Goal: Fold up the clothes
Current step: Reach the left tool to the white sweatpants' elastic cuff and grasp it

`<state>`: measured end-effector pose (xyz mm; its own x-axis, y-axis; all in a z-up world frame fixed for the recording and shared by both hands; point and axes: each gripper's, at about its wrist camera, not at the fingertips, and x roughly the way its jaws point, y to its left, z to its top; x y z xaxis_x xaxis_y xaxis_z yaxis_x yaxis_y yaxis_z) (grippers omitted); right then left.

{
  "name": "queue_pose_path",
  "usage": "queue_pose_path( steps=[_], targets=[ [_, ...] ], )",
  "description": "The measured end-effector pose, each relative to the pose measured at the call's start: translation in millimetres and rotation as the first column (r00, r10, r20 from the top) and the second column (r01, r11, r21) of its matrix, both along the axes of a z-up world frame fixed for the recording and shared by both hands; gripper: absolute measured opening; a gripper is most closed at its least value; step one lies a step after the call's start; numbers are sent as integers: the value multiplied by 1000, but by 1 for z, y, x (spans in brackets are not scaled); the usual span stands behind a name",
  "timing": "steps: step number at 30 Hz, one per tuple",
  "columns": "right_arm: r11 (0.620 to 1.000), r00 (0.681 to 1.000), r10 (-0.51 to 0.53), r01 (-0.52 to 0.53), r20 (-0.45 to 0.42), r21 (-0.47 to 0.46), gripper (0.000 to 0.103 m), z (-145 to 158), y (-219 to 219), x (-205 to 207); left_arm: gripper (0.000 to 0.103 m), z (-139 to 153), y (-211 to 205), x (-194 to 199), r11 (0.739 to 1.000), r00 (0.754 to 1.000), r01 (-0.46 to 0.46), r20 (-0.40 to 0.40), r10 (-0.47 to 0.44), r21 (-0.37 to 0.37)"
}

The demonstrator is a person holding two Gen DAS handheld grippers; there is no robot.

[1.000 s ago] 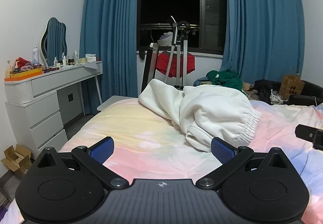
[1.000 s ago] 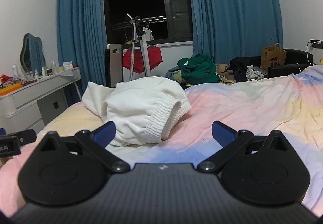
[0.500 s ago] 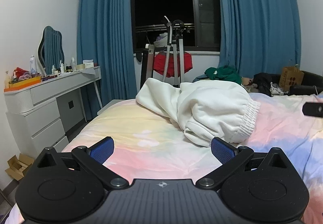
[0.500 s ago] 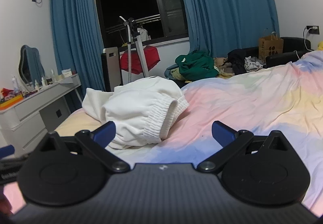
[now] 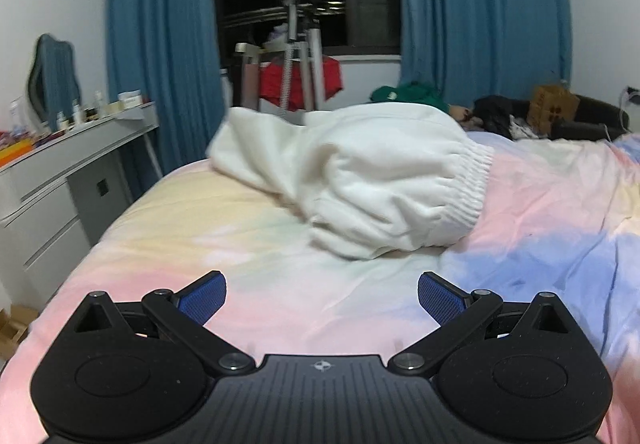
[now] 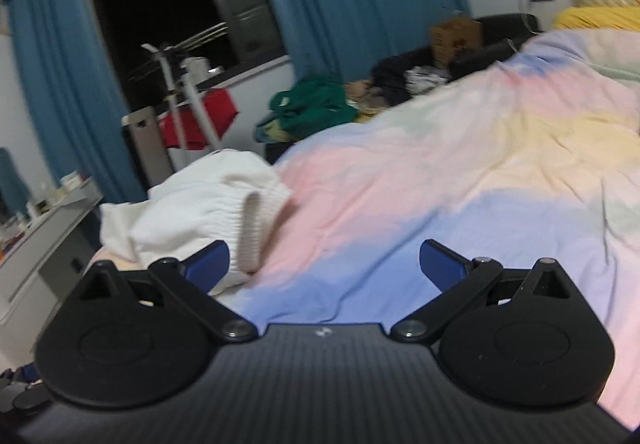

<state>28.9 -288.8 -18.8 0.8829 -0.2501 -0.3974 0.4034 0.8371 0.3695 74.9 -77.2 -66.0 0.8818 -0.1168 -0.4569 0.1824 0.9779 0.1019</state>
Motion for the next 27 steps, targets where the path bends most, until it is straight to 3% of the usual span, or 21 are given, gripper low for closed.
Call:
queue_pose_path(
  steps=[7, 13, 16, 18, 23, 27],
  targets=[
    [993, 994, -104, 104, 8, 61, 103, -11, -28, -7, 102, -11, -79, 44, 985, 985, 152, 67, -158, 81],
    [980, 984, -178, 178, -14, 89, 103, -26, -48, 0, 96, -30, -140, 77, 975, 970, 202, 117, -212, 92],
    [977, 984, -175, 178, -35, 114, 103, -36, -53, 8, 86, -41, -162, 99, 985, 981, 123, 138, -139, 119],
    [975, 984, -173, 178, -46, 130, 103, -41, -57, 14, 71, -46, -167, 116, 989, 988, 79, 123, -95, 125],
    [981, 988, -147, 152, -52, 124, 103, -48, -54, 23, 46, -49, -167, 138, 990, 993, 32, 108, -48, 140],
    [986, 993, -111, 113, -27, 125, 103, -49, -51, 27, 44, -33, -152, 134, 994, 990, 24, 139, -38, 103]
  ],
)
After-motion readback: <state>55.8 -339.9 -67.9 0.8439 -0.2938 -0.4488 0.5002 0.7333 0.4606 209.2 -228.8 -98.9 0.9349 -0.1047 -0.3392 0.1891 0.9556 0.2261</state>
